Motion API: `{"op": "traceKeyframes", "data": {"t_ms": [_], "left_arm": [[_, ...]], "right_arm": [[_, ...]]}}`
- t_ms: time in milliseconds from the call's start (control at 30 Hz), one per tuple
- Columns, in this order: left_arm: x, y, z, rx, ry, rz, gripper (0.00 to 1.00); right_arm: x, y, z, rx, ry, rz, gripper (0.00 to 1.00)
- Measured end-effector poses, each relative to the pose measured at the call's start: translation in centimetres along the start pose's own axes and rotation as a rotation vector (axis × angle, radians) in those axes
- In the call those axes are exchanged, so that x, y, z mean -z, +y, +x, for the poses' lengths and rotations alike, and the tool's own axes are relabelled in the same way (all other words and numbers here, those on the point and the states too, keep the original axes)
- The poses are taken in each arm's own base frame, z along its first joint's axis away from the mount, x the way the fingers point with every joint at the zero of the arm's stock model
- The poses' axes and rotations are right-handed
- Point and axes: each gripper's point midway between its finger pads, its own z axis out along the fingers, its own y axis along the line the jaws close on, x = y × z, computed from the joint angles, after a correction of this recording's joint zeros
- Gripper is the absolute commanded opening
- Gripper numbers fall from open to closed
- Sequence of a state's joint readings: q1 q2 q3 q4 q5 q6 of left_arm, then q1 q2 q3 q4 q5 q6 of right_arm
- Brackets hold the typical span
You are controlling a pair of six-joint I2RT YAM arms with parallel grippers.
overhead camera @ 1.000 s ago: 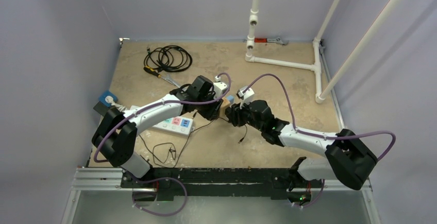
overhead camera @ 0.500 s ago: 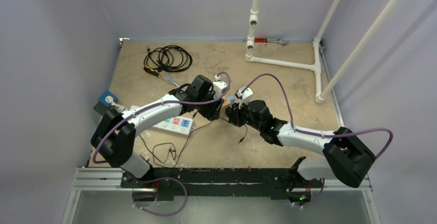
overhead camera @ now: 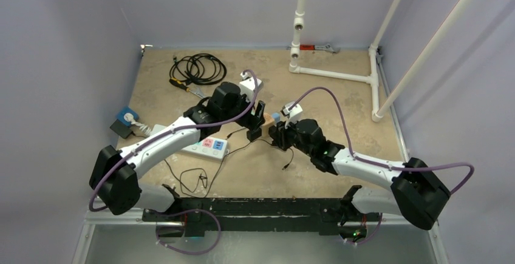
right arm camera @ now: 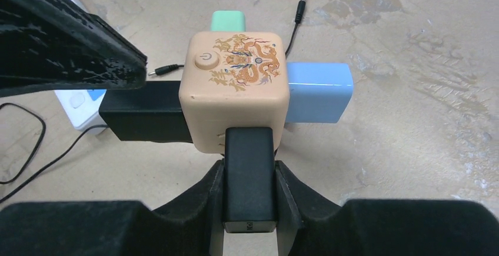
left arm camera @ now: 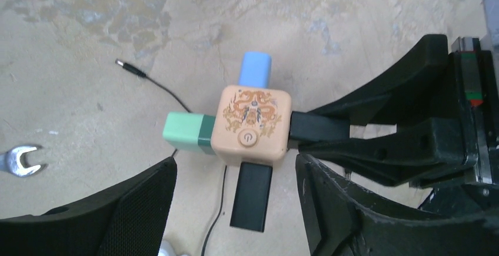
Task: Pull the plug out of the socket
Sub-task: Remove the plug from the socket.
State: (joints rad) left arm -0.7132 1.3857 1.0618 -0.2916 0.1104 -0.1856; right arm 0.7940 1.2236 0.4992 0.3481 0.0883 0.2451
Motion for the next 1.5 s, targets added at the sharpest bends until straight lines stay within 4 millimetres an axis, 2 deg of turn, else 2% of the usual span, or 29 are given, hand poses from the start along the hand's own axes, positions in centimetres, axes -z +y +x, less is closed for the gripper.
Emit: {"op": "traceKeyframes", "data": {"t_ms": [133, 367, 600, 767, 1033, 1300, 1500], "left_arm": [[0.1, -0.2, -0.5, 0.019, -0.104, -0.012, 0.76], [0.8, 0.7, 2.8, 0.011, -0.25, -0.019, 0.78], [-0.4, -1.1, 3.7, -0.018, -0.326, 0.094, 0.77], [-0.3, -2.0, 3.9, -0.029, -0.368, 0.141, 0.78], [-0.8, -1.5, 4.3, -0.029, -0.366, 0.121, 0.79], [-2.4, -1.1, 6.4, -0.018, -0.292, 0.114, 0.81], [-2.8, -1.3, 6.8, -0.015, -0.28, 0.128, 0.8]], "right_arm": [[0.6, 0.1, -0.8, 0.001, -0.021, -0.005, 0.0], [1.4, -0.4, -0.9, 0.01, -0.03, 0.022, 0.0], [1.4, -1.0, -0.6, 0.027, -0.023, 0.052, 0.0], [1.2, -1.2, -0.1, 0.04, -0.006, 0.054, 0.0], [0.6, -0.9, 1.6, 0.061, 0.052, 0.028, 0.0], [0.6, 0.3, 1.6, 0.08, 0.05, -0.028, 0.0], [0.7, 1.2, 1.7, 0.101, 0.051, -0.059, 0.0]]}}
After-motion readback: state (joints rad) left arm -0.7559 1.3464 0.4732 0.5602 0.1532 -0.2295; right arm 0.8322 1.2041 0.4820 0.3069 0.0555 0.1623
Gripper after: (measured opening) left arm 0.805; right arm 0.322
